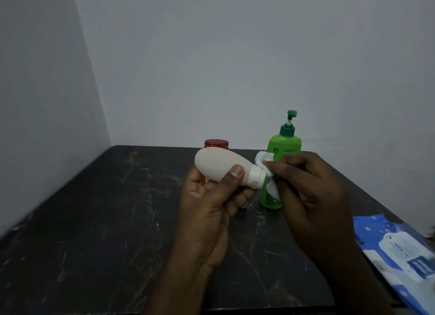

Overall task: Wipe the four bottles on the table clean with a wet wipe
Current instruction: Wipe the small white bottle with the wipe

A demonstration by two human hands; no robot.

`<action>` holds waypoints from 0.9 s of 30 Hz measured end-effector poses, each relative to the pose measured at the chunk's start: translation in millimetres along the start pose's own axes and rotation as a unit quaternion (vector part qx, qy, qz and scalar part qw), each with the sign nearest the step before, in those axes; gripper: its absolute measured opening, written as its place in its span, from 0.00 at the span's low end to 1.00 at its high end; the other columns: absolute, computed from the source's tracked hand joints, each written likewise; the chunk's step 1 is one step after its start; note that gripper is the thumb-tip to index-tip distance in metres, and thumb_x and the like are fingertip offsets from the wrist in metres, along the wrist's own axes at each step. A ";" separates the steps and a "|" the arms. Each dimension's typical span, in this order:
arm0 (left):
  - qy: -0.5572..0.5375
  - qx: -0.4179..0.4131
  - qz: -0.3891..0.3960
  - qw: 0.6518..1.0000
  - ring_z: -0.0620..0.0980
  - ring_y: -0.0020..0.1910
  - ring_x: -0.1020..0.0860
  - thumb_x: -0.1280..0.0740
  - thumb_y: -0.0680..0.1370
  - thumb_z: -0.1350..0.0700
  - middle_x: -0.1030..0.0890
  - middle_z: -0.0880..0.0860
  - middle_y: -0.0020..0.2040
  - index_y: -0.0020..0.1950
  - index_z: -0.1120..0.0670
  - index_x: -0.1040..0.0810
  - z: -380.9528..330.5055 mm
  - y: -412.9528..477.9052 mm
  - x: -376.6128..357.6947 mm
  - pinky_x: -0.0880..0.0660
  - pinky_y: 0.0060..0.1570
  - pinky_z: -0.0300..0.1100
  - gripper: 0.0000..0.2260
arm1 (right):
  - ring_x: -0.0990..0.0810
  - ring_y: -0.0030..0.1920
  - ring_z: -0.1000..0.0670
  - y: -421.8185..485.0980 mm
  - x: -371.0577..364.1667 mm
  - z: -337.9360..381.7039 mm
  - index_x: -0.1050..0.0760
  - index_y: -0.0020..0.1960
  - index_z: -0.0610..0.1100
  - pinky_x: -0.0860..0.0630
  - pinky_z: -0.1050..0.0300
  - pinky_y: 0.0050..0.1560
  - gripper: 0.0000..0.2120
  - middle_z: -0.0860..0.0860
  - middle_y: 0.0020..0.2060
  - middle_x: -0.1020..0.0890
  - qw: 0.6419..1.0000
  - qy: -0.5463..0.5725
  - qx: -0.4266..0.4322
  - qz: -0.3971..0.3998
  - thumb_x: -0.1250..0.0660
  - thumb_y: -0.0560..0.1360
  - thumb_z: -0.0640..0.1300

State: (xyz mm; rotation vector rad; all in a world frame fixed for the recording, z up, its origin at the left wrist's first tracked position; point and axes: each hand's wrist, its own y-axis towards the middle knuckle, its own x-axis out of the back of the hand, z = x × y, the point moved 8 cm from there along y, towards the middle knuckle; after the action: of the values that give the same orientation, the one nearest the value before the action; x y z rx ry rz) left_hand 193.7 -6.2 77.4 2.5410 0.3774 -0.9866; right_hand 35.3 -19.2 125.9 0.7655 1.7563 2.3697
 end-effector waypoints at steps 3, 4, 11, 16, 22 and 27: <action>0.023 -0.017 0.005 1.000 0.54 0.47 0.14 0.28 0.66 0.64 0.13 0.50 0.43 0.51 0.46 0.18 -4.0 -1.4 -2.2 0.16 0.45 0.53 0.17 | 0.23 0.48 0.51 0.2 1.3 7.8 0.17 0.57 0.38 0.27 0.64 0.47 0.13 0.45 0.48 0.22 0.999 0.033 0.029 0.026 0.33 0.75 0.32; 0.031 -0.023 0.005 0.999 0.54 0.46 0.14 0.28 0.66 0.64 0.13 0.50 0.43 0.53 0.47 0.19 -5.6 -1.6 -2.5 0.16 0.45 0.53 0.19 | 0.22 0.48 0.51 0.3 1.1 10.7 0.16 0.56 0.38 0.27 0.63 0.46 0.12 0.46 0.48 0.22 0.998 0.037 0.042 0.037 0.32 0.74 0.32; 0.048 -0.018 0.016 0.999 0.55 0.49 0.14 0.28 0.67 0.64 0.13 0.50 0.45 0.59 0.49 0.22 -4.6 -3.2 -5.8 0.16 0.40 0.48 0.22 | 0.22 0.49 0.51 0.1 0.8 -7.0 0.16 0.57 0.39 0.25 0.59 0.47 0.13 0.45 0.48 0.22 0.999 0.023 0.026 0.027 0.33 0.74 0.31; 0.043 -0.011 0.004 0.999 0.58 0.48 0.14 0.28 0.68 0.65 0.13 0.54 0.46 0.61 0.53 0.23 -3.3 -1.6 -2.7 0.16 0.42 0.50 0.22 | 0.22 0.51 0.53 0.1 2.5 7.1 0.16 0.55 0.40 0.26 0.62 0.48 0.13 0.47 0.49 0.21 0.994 0.050 0.070 0.063 0.31 0.74 0.30; 0.045 0.002 0.010 0.999 0.55 0.47 0.14 0.28 0.67 0.65 0.13 0.51 0.43 0.58 0.50 0.22 1.2 -1.6 -3.3 0.16 0.39 0.47 0.21 | 0.22 0.48 0.50 0.8 -1.1 -7.0 0.17 0.58 0.38 0.26 0.61 0.48 0.15 0.44 0.49 0.21 0.998 0.019 0.045 0.047 0.33 0.74 0.30; 0.047 0.000 0.005 0.999 0.57 0.48 0.14 0.28 0.66 0.64 0.12 0.52 0.44 0.60 0.52 0.23 2.0 0.1 -1.6 0.16 0.41 0.49 0.23 | 0.21 0.49 0.47 1.1 2.9 5.0 0.15 0.55 0.39 0.26 0.58 0.47 0.14 0.44 0.49 0.21 0.994 0.034 0.085 0.065 0.33 0.73 0.29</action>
State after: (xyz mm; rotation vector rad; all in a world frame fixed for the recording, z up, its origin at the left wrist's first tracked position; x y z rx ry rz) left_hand 191.4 -7.4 77.1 2.5935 0.3904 -0.8666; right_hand 35.2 -14.2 128.9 0.8561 2.0154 2.3760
